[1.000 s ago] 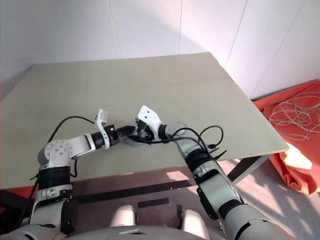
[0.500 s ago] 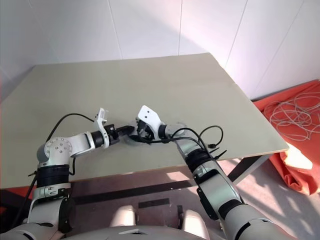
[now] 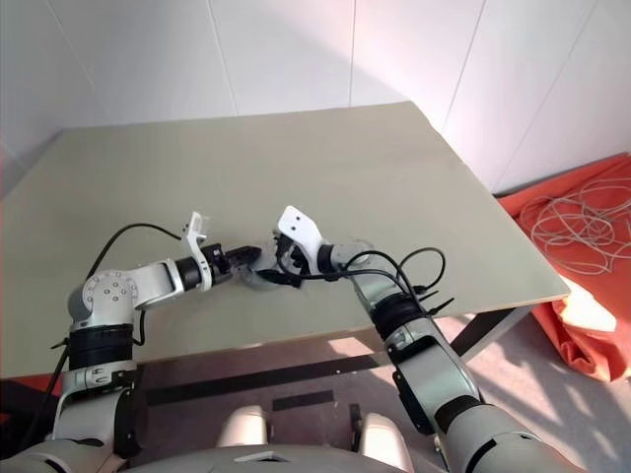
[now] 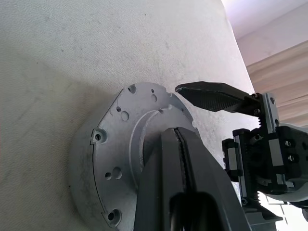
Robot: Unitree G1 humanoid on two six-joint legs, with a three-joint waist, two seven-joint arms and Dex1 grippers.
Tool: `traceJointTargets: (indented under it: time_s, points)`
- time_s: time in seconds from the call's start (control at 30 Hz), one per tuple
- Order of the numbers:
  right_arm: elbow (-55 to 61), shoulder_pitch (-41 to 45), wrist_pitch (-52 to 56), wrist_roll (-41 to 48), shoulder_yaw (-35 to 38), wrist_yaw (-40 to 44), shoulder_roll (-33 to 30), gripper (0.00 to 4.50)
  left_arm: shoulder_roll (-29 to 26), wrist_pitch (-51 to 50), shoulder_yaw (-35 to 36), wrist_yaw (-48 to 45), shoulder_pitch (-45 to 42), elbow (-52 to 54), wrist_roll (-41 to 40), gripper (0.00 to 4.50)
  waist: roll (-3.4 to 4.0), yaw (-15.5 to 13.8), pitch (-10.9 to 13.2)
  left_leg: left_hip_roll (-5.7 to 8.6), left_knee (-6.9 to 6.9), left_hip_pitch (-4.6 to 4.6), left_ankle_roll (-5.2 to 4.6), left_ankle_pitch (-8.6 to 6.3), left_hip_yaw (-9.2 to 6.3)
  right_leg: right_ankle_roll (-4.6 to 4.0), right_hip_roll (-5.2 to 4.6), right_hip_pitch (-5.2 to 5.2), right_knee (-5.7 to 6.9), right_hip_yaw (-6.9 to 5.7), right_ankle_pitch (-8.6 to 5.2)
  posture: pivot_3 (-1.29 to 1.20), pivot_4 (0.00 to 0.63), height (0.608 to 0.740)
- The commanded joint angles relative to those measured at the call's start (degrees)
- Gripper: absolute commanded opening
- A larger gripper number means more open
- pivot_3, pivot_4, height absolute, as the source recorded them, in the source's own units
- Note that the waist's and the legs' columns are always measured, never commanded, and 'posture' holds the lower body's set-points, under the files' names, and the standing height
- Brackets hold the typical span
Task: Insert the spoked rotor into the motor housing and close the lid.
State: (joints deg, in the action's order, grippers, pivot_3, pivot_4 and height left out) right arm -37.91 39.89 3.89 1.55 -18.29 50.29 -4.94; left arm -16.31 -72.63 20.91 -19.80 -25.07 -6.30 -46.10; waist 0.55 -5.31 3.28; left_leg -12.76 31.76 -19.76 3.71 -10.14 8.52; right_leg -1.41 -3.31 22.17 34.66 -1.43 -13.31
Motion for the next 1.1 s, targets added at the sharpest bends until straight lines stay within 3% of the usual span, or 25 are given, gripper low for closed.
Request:
traceJointTargets:
  time_s: [0.03,0.33,0.43,0.57,0.73,1.1]
  points:
    - [2.24,1.53,7.03,4.6,6.16,-2.6,0.43,4.49,-0.86,-2.3,-0.32,0.27,0.56,-0.81,0.1,0.0,0.0,0.03,0.01,0.0,0.0,-0.02,0.0,0.0,0.0,0.0,0.0,0.03,0.0,0.0,0.0,0.0,0.0,0.74]
    - [13.81,5.41,29.53,16.23,16.21,-4.25,-1.36,4.49,-0.78,-3.45,-0.5,0.33,0.71,-0.38,-0.52,0.0,0.0,-0.05,0.03,-0.04,-0.06,-0.23,0.12,0.08,0.02,-0.33,0.06,0.21,0.03,0.01,0.19,0.0,0.0,0.74]
    - [16.19,7.25,41.64,20.35,19.32,-5.05,-3.85,4.49,-0.85,-3.26,-0.6,0.41,0.54,-0.47,-0.54,0.0,-0.01,-0.16,0.03,-0.02,-0.19,-0.24,0.29,0.18,0.03,-0.45,0.06,0.24,0.0,0.0,0.1,0.0,0.0,0.74]
    - [15.3,9.56,54.86,22.98,21.43,-7.44,-6.69,4.49,-1.15,-3.07,-0.76,0.2,0.55,-0.75,-0.51,0.0,-0.01,-0.21,0.03,0.03,-0.2,-0.3,0.28,0.17,0.03,-0.44,0.04,0.23,-0.04,0.0,0.07,0.0,0.0,0.74]
    - [12.47,10.9,62.65,24.39,23.16,-9.21,-8.5,4.49,-1.32,-3.29,-0.8,0.09,0.48,-0.89,-0.59,0.0,-0.01,-0.26,0.03,0.02,-0.21,-0.24,0.39,0.24,0.03,-0.42,0.04,0.23,-0.01,0.0,0.06,0.0,0.0,0.74]
    - [11.76,10.63,73.29,28.55,32.27,-20.03,0.27,4.49,-2.12,-3.51,-0.88,0.22,0.7,-0.74,-0.36,0.0,0.0,-0.37,0.03,0.01,-0.23,-0.22,0.56,0.34,0.02,-0.42,0.04,0.24,0.07,0.0,0.06,0.0,0.0,0.74]
